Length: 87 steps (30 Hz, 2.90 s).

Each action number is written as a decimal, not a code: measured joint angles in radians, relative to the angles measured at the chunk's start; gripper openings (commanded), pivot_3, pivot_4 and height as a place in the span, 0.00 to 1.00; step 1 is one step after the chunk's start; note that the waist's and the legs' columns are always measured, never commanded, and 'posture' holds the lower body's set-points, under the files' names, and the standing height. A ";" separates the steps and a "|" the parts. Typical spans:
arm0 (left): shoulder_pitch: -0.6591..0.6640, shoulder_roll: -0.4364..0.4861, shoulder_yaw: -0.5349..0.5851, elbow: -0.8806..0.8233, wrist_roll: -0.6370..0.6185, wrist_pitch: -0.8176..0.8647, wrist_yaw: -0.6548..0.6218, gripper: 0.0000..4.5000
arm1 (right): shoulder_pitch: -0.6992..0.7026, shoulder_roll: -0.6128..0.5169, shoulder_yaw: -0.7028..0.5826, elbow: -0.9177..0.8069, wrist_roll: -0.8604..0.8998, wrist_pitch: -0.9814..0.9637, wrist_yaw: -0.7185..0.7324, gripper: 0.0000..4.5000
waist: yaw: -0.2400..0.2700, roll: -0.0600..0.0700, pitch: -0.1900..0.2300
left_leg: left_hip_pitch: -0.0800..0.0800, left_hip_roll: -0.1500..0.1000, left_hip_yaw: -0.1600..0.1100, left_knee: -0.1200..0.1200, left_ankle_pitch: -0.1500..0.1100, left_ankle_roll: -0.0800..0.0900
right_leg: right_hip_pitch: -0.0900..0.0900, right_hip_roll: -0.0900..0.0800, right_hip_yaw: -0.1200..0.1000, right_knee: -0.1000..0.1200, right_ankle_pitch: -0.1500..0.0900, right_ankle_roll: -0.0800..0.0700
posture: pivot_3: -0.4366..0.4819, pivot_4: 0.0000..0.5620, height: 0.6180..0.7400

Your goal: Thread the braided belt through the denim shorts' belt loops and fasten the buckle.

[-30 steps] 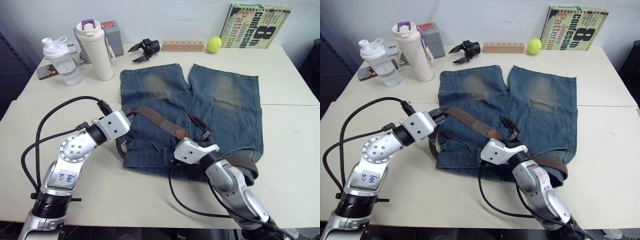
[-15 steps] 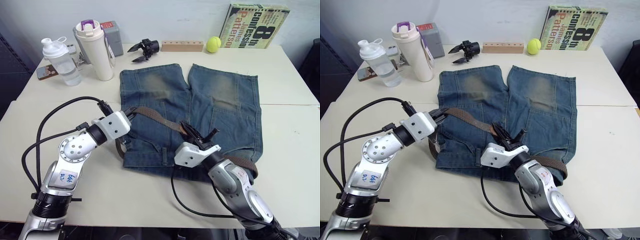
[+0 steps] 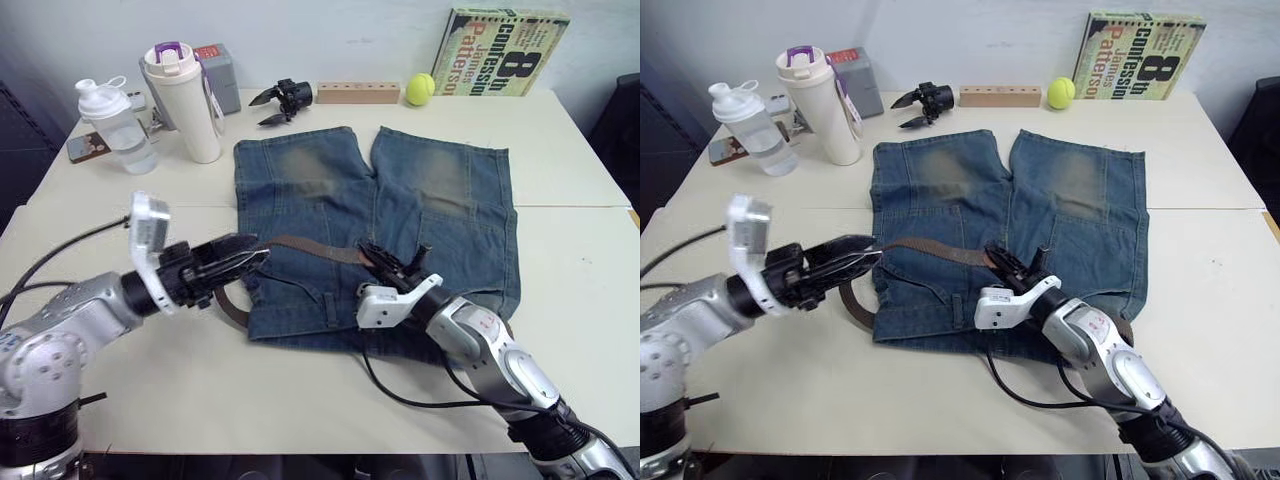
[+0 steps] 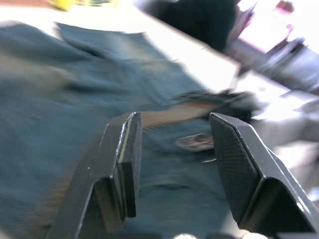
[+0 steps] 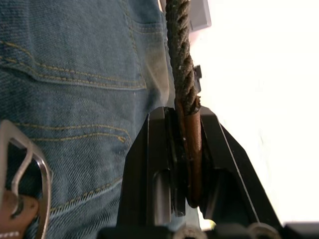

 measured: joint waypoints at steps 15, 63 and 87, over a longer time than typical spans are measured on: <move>-0.005 -0.546 -0.240 0.072 -0.632 -0.294 1.023 0.54 | -0.012 0.008 -0.003 0.011 -0.068 -0.044 -0.003 0.00 | 0.020 -0.004 -0.002 | -0.008 -0.002 0.003 0.017 -0.002 0.004 | -0.002 0.001 0.004 0.008 0.000 0.000 | 0.48 0.27 0.32; -0.017 -0.728 -0.183 0.033 -0.642 -0.283 1.323 0.02 | 0.015 0.066 -0.071 -0.049 -0.039 -0.012 0.044 0.00 | 0.031 -0.004 -0.003 | -0.017 -0.003 0.001 0.022 -0.002 0.004 | -0.004 0.001 -0.004 0.007 0.000 0.000 | 0.48 0.27 0.32; -0.034 -0.683 -0.137 0.073 -0.642 -0.254 1.236 0.00 | 0.021 0.070 -0.079 -0.067 -0.032 -0.012 0.057 0.57 | 0.031 -0.004 -0.003 | -0.017 -0.003 0.001 0.021 -0.002 0.004 | -0.004 0.001 -0.004 0.006 0.000 0.000 | 0.48 0.27 0.32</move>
